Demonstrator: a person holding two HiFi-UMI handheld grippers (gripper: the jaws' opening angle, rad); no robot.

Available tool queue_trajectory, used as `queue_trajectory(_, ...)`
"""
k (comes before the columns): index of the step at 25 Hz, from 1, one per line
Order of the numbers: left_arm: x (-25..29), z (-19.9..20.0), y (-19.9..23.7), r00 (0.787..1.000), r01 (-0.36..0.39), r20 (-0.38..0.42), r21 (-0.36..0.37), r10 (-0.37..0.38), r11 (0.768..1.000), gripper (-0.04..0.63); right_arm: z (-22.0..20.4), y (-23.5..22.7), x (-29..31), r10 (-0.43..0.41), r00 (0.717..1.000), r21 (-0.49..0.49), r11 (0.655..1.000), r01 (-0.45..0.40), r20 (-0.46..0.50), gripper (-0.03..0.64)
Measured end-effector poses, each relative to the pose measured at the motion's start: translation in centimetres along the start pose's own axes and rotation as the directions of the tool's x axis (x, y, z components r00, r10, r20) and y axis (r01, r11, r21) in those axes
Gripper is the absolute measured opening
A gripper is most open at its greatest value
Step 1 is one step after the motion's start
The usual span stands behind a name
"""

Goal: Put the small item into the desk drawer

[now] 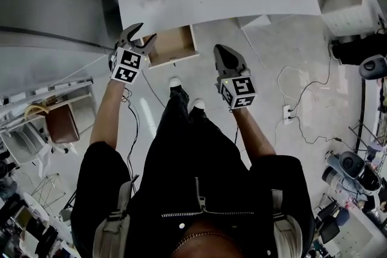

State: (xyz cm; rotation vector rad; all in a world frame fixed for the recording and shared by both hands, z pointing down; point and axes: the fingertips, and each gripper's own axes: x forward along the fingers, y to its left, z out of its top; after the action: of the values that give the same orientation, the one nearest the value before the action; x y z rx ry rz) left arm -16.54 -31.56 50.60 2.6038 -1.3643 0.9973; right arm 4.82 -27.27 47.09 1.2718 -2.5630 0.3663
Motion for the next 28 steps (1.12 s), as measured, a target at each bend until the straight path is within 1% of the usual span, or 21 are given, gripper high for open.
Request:
queue_trajectory(4, 2.5, -1.7, 1.9, 0.999, 0.024, -0.047, 0.027, -0.023, 0.999, 0.225, -0.4, -0.4, 1.4, -0.017, 1.0, 0.007, 1.0, 0.017, -0.016, 0.008)
queue_trajectory(8, 5.5, -3.1, 3.3, 0.993, 0.042, -0.115, 0.092, -0.032, 0.995, 0.225, -0.8, -1.2, 2.0, -0.032, 0.998, 0.026, 0.999, 0.033, -0.049, 0.008)
queue_trajectory(12, 9.3, -5.3, 4.5, 0.978, 0.09, -0.203, 0.198, -0.049, 0.976, 0.225, -1.7, -2.1, 2.9, -0.051, 0.996, 0.026, 0.998, 0.053, -0.071, 0.008)
queue_trajectory(16, 12.6, -7.1, 5.8, 0.962, 0.137, -0.263, 0.217, -0.077, 0.967, 0.225, -2.2, -2.7, 3.3, -0.075, 0.993, 0.049, 0.996, 0.079, -0.092, 0.008)
queue_trajectory(19, 14.7, -7.8, 6.9, 0.95, 0.157, -0.303, 0.261, -0.073, 0.952, 0.225, -3.0, -3.2, 3.2, -0.092, 0.99, 0.061, 0.993, 0.099, -0.111, 0.008)
queue_trajectory(22, 17.0, -8.6, 7.9, 0.927, 0.211, -0.364, 0.299, -0.093, 0.931, 0.226, -3.7, -4.1, 2.9, -0.121, 0.984, 0.071, 0.989, 0.131, -0.132, 0.008)
queue_trajectory(25, 18.8, -9.3, 8.3, 0.9, 0.285, -0.414, 0.32, -0.137, 0.904, 0.239, -4.1, -4.4, 2.7, -0.146, 0.978, 0.093, 0.983, 0.161, -0.151, 0.008)
queue_trajectory(28, 20.2, -10.3, 8.6, 0.864, 0.348, -0.475, 0.323, -0.167, 0.88, 0.25, -4.8, -4.8, 2.2, -0.167, 0.971, 0.116, 0.975, 0.188, -0.169, 0.008)
